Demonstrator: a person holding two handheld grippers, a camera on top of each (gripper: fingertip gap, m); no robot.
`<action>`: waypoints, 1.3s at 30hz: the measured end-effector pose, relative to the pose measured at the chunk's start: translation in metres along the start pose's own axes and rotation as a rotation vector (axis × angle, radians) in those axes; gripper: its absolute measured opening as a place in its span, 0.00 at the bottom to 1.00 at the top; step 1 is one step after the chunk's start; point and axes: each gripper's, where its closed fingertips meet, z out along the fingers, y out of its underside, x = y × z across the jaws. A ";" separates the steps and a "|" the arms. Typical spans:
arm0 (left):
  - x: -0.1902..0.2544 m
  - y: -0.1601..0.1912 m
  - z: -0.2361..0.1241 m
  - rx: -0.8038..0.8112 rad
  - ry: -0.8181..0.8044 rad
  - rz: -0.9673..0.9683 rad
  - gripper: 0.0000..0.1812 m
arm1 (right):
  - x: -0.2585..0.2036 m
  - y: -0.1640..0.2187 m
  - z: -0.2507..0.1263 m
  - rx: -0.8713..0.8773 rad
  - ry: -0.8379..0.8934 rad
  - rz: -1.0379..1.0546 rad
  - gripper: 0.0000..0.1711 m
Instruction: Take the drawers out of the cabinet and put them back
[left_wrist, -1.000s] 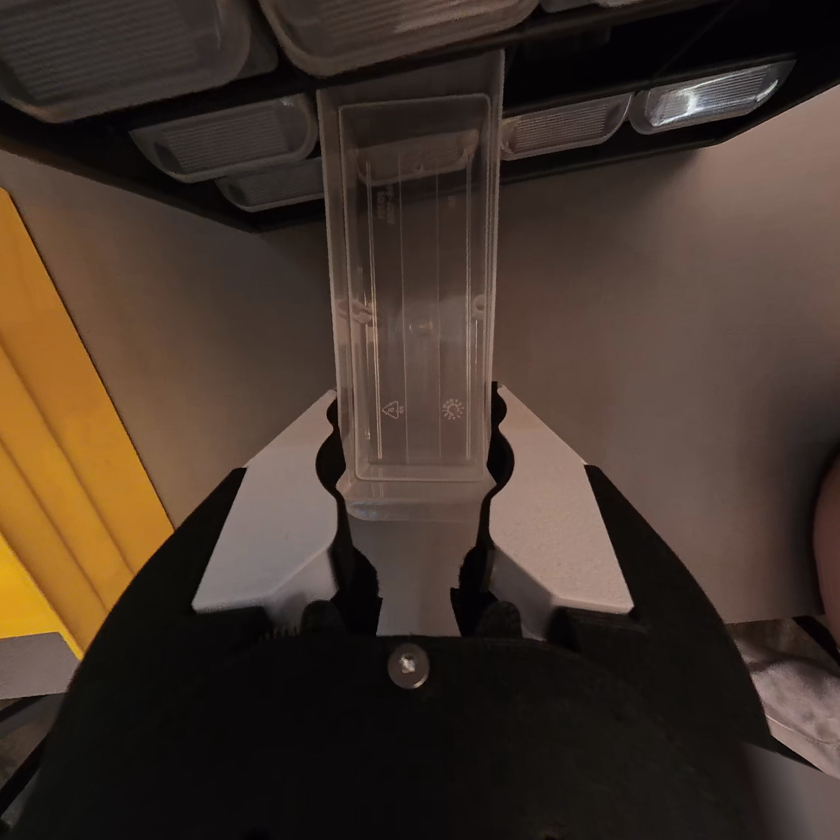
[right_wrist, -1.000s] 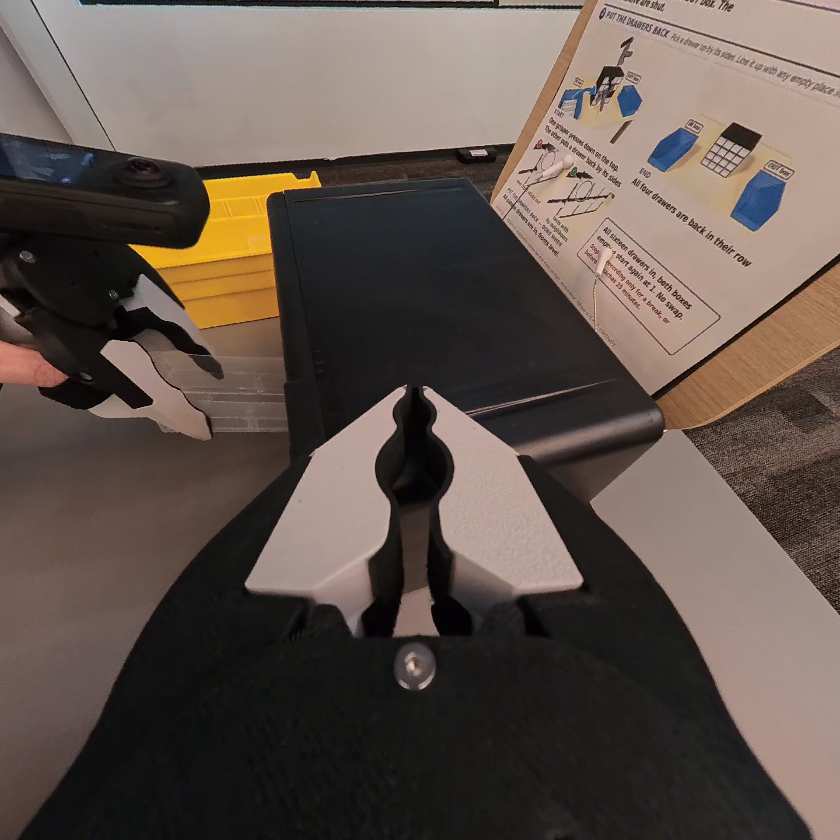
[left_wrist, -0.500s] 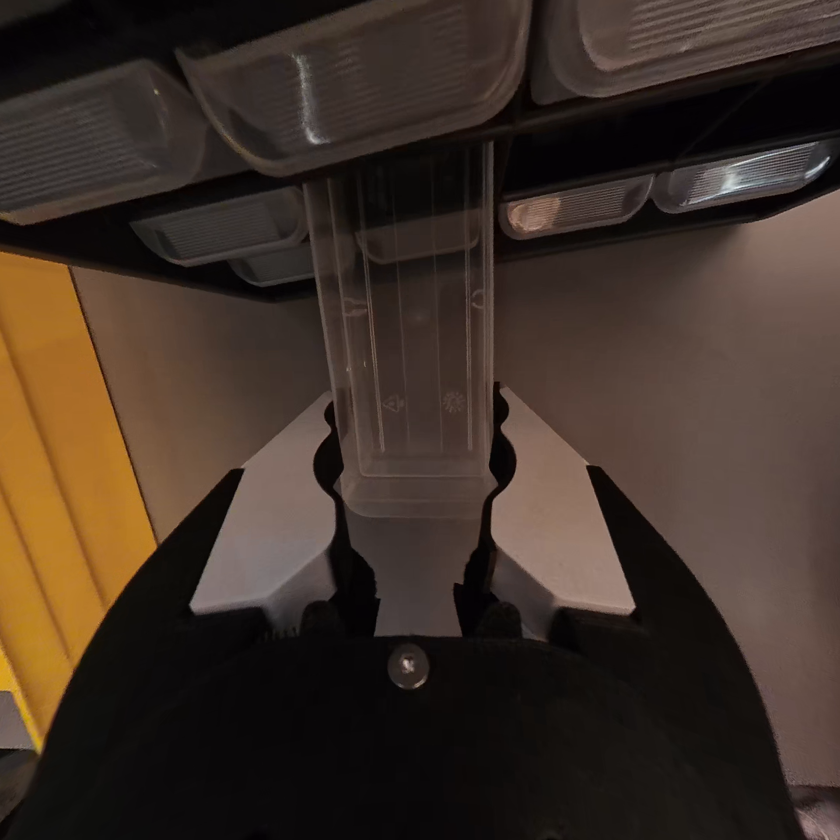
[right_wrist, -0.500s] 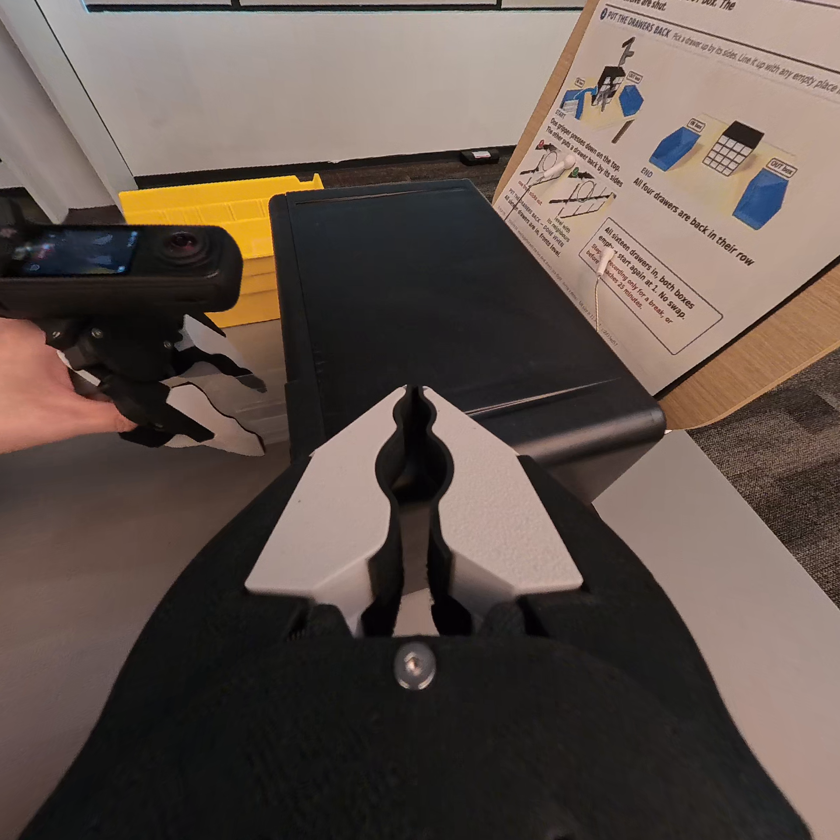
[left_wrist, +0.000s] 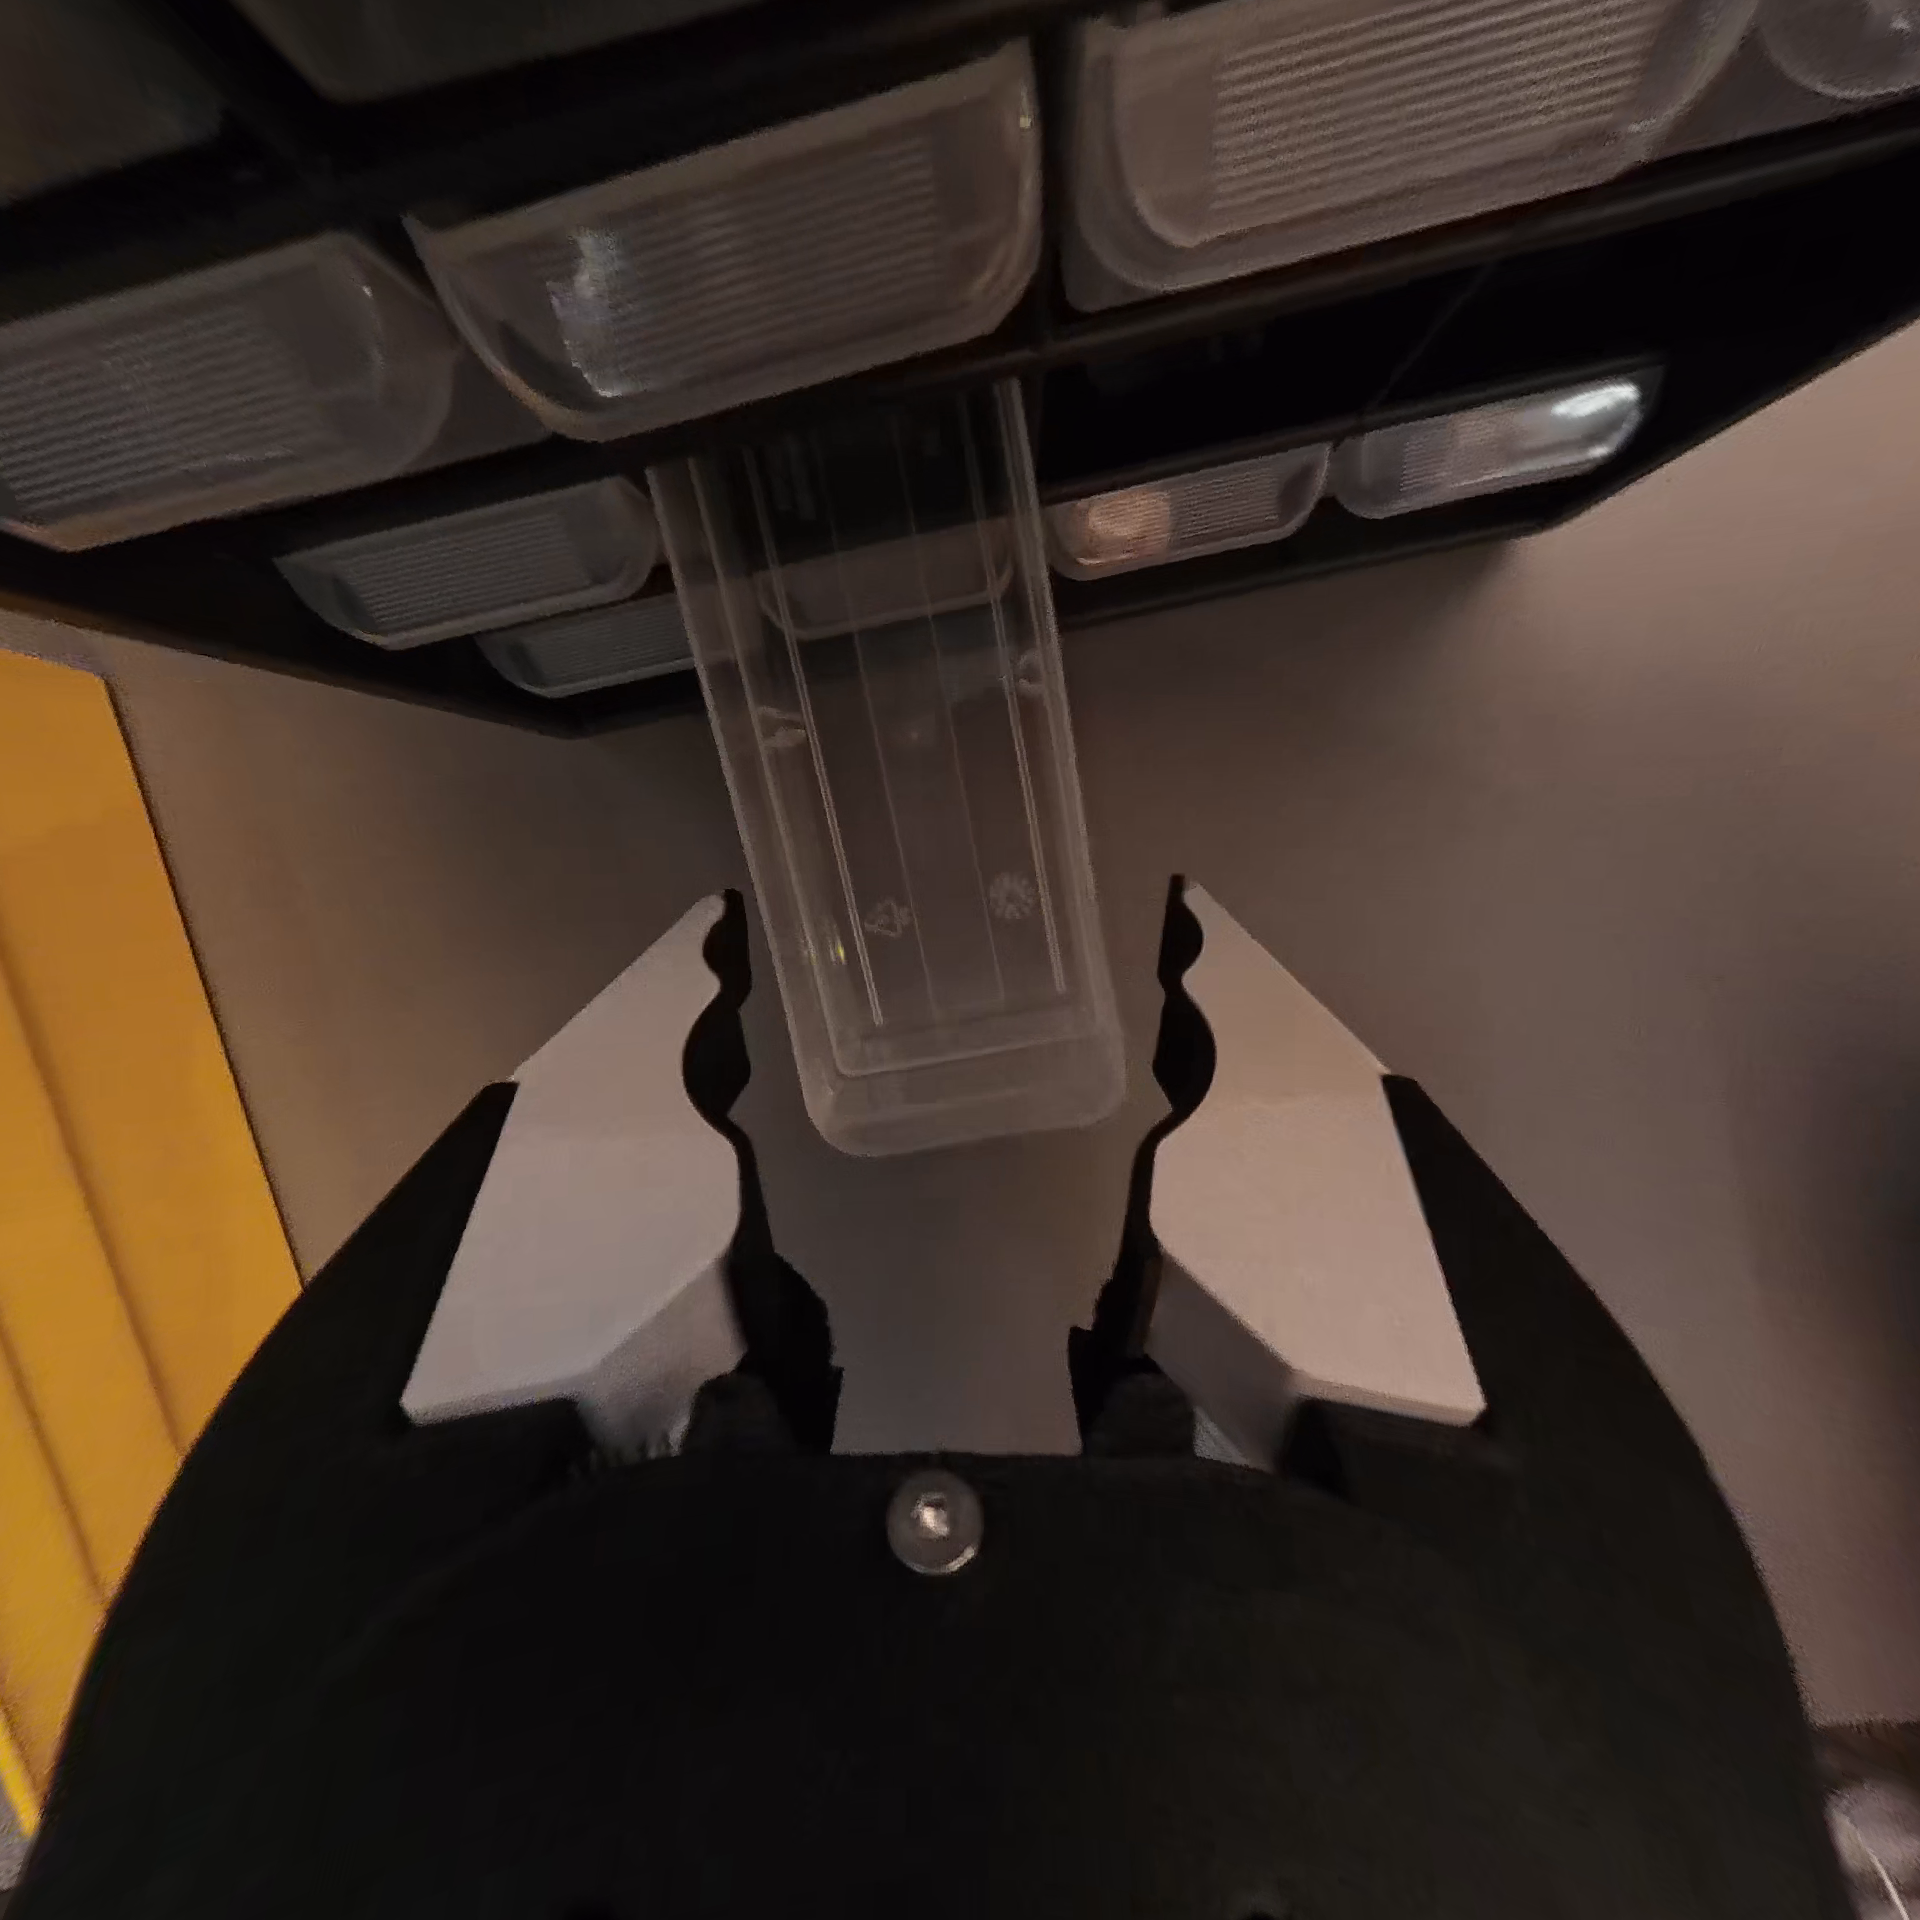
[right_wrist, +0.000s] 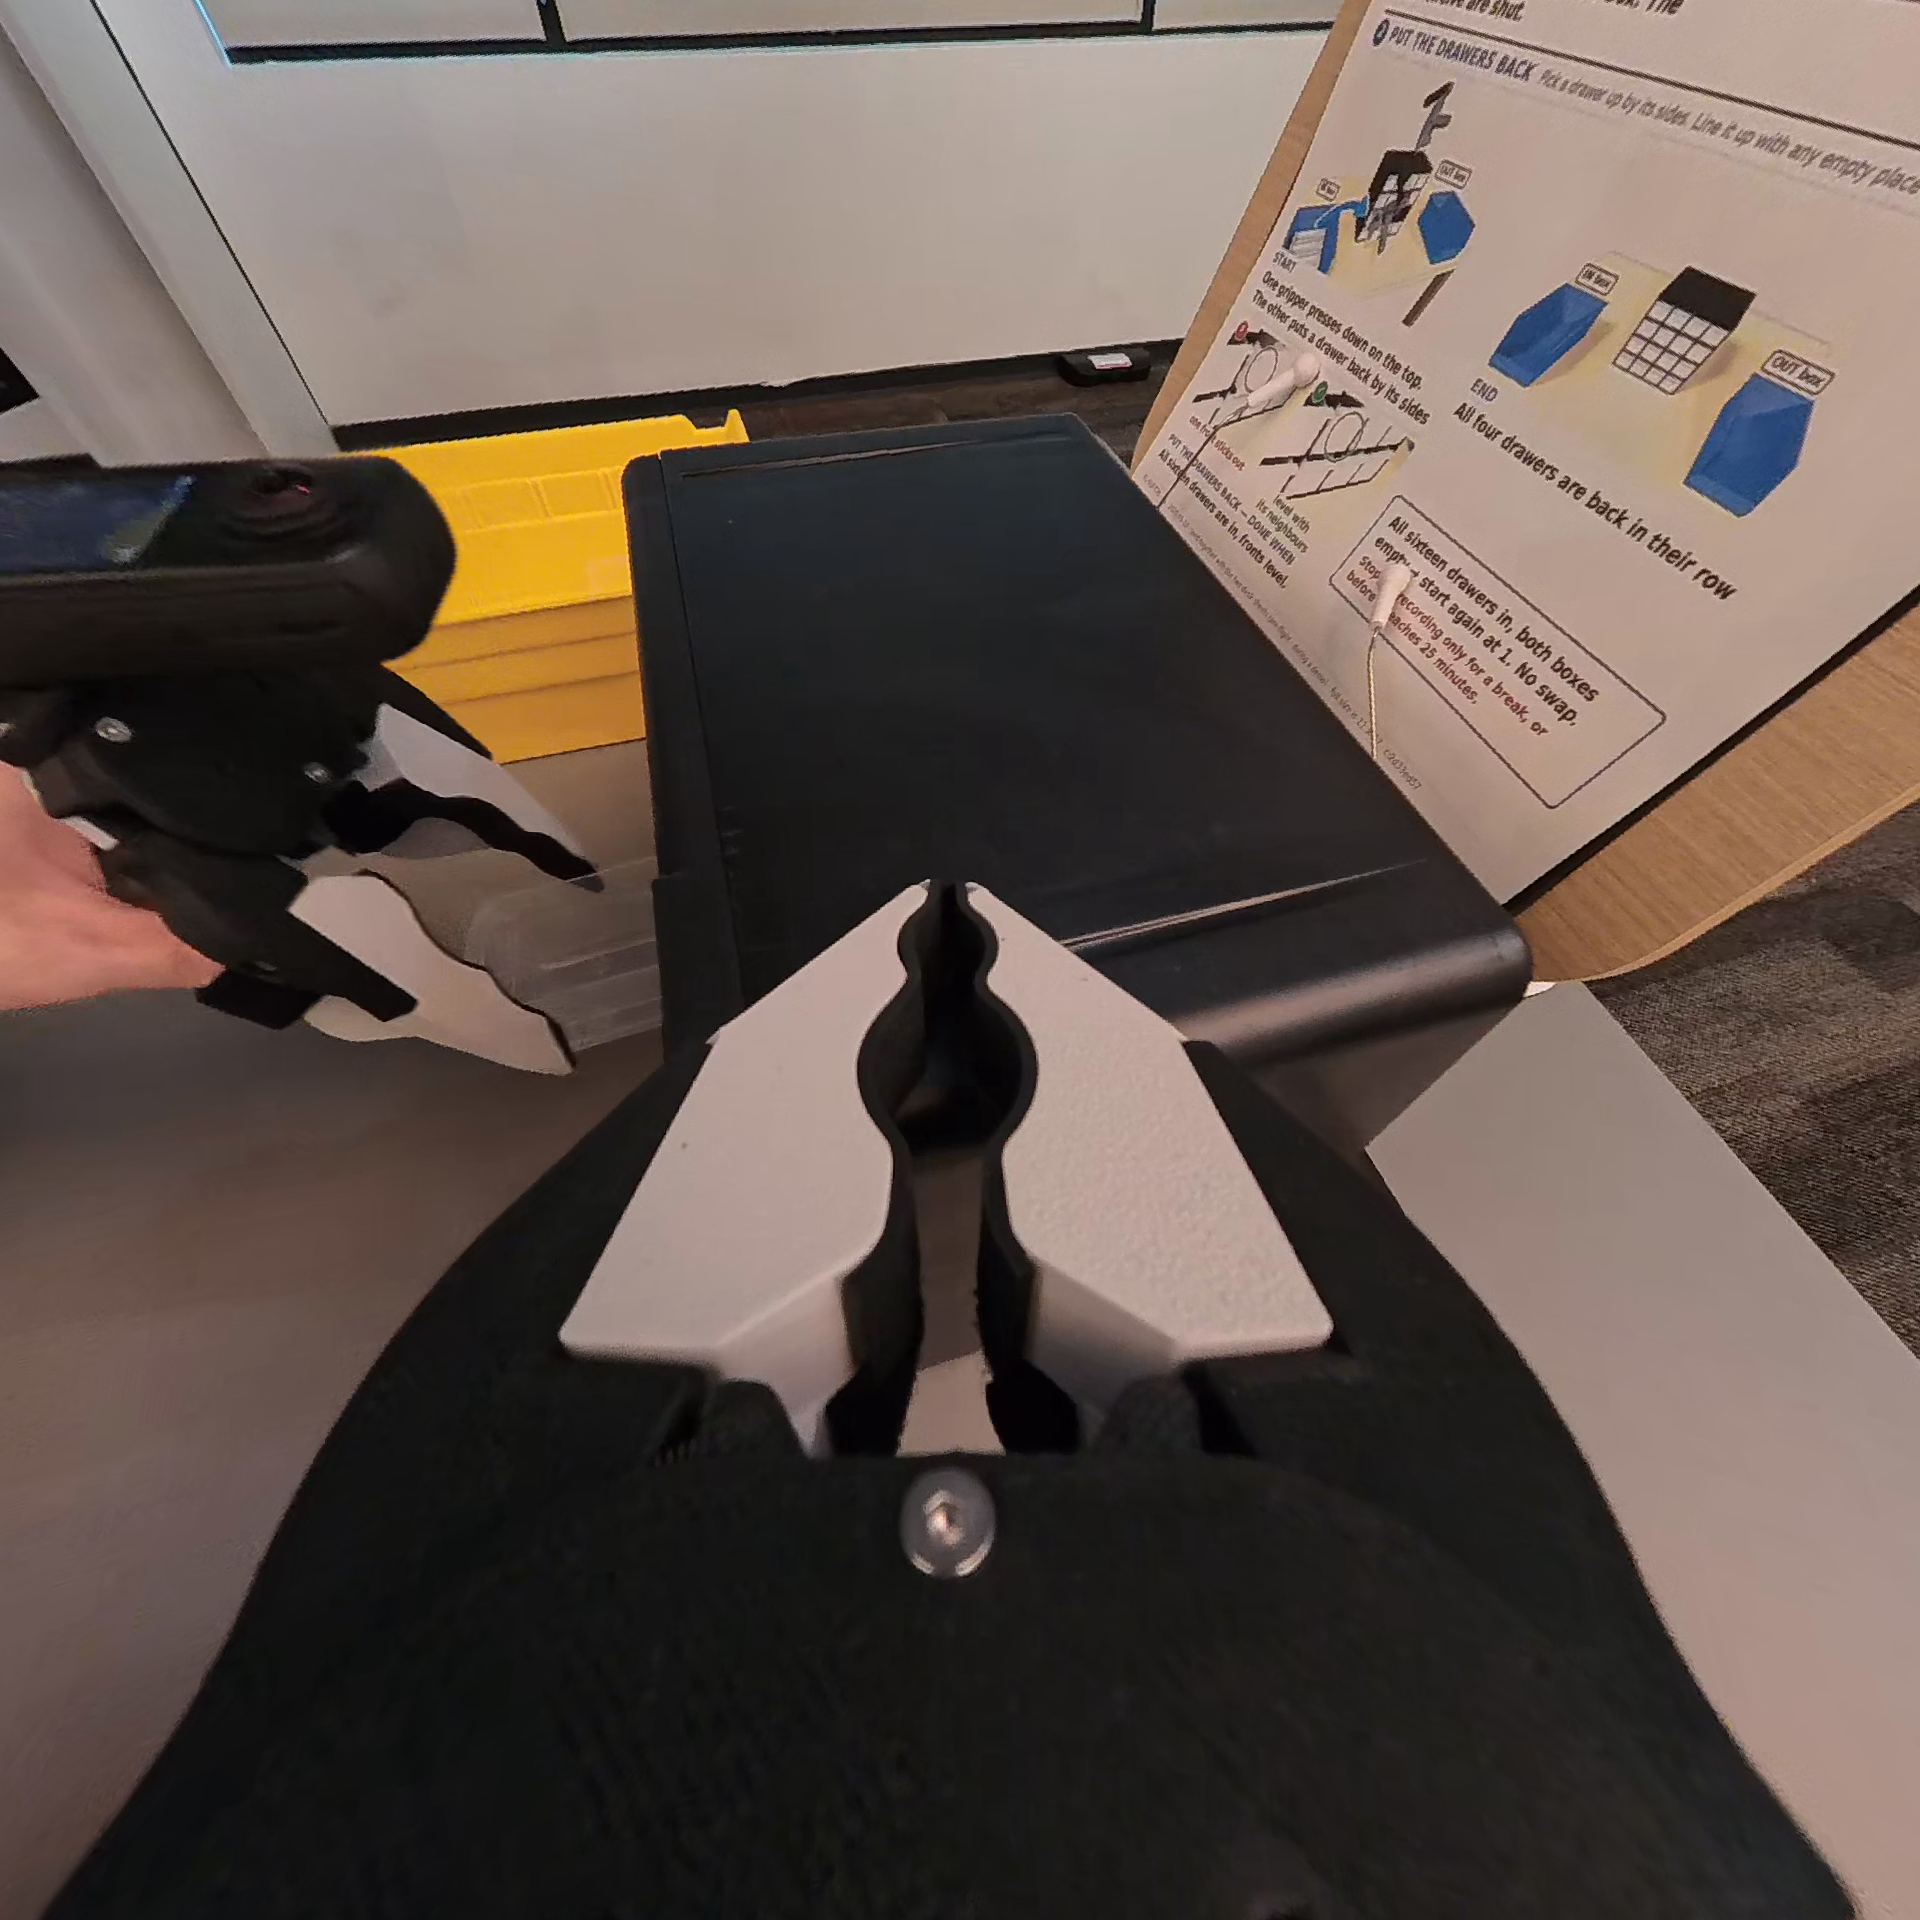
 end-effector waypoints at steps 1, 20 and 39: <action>0.000 0.002 -0.004 0.008 0.004 0.009 0.44 | 0.000 0.000 0.000 0.001 -0.001 0.001 0.00; 0.008 0.037 -0.044 0.709 -0.662 1.196 0.24 | 0.000 0.000 0.000 0.015 -0.019 0.021 0.00; -0.006 0.021 -0.026 0.837 -0.855 1.181 0.05 | 0.000 0.000 0.000 0.016 -0.025 0.027 0.00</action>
